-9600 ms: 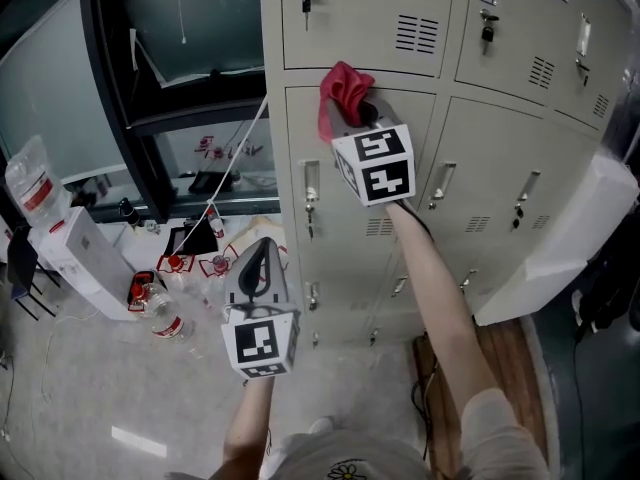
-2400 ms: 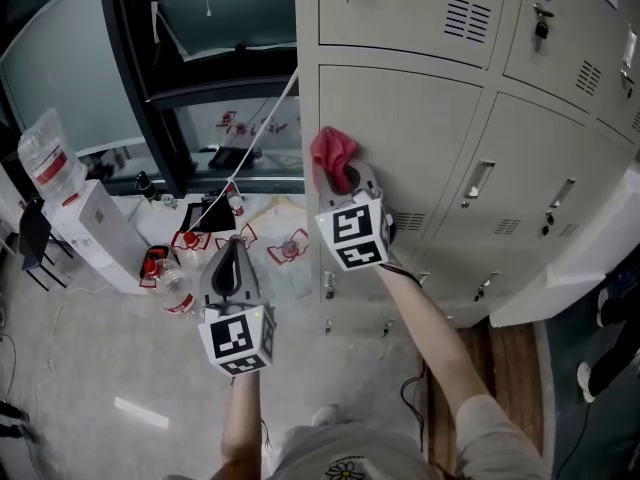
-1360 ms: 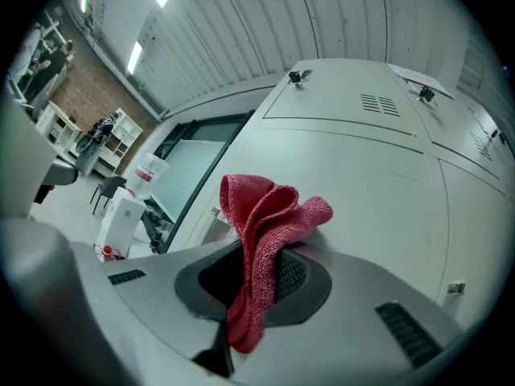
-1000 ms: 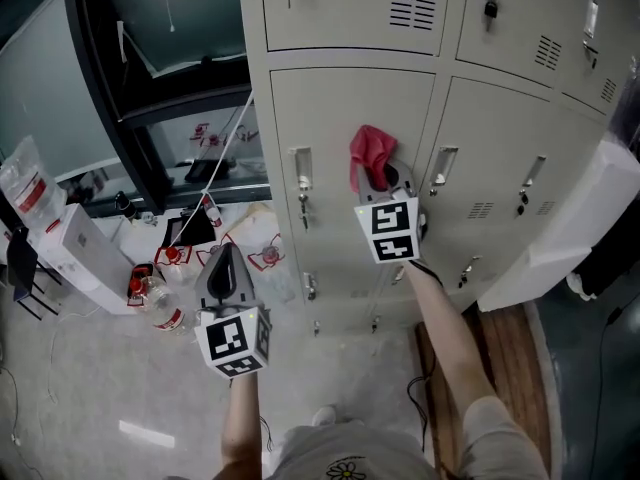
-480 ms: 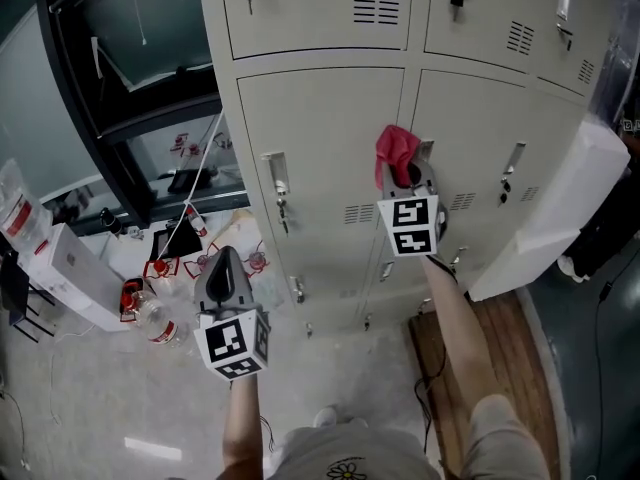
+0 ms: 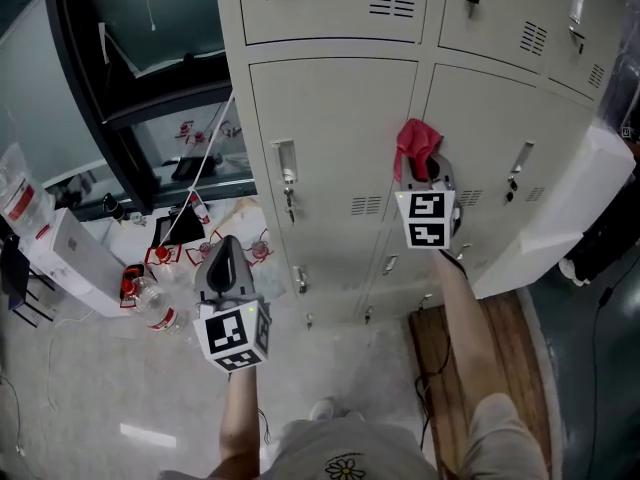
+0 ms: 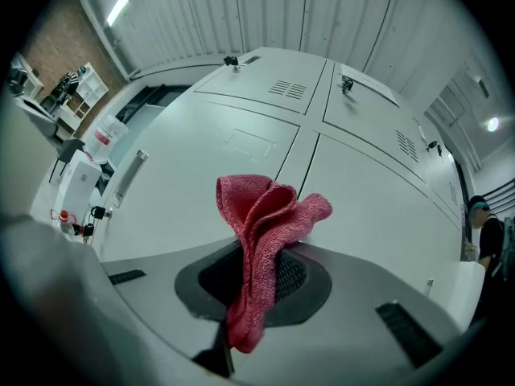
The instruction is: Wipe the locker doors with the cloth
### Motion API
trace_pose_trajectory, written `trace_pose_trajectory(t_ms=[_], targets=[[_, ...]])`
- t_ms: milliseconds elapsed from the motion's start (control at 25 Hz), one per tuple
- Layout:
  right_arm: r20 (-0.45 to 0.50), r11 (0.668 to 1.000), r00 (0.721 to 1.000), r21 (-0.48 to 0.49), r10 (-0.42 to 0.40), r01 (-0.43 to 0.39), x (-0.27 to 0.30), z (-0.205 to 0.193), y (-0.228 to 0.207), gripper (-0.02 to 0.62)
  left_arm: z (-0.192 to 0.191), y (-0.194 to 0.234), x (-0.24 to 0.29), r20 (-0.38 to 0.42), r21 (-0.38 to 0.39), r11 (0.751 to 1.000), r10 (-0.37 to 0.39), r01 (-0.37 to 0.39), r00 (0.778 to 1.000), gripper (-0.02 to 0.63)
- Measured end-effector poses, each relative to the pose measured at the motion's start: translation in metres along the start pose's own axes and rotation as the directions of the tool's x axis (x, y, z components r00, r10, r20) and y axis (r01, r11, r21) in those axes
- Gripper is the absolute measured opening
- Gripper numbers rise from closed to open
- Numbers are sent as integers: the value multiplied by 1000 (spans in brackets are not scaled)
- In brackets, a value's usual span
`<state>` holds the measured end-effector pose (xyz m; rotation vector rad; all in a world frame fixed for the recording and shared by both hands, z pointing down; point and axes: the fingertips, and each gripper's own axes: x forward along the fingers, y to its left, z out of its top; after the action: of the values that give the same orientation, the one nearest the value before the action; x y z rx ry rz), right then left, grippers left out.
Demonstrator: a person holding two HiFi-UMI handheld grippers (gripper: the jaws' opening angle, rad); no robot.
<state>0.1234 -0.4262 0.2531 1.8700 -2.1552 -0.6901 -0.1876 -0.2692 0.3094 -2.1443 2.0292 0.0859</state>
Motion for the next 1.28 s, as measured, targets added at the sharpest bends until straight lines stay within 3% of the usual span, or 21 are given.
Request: trace_pose_trajectory(t_ms=[200,440,920,1280], targets=[[43,998,998,42,49,-51,-19,11,26,26,-7,1,-6,-19,3,1000,4,-4,1000,17],[143,980,974,70,177,-188,-35,29,96,26,-11,6,-10,-39,25,1000,12,-11,999,17],[145,942,937,62,319,-330,-13,25,192,26,-27,30,-24,-77,10,997,81,-81,994,17],[134,928,922,37,363,-371,-1,23,226,26,-31,40,-29,-94,13,994,108,-108,990,17]])
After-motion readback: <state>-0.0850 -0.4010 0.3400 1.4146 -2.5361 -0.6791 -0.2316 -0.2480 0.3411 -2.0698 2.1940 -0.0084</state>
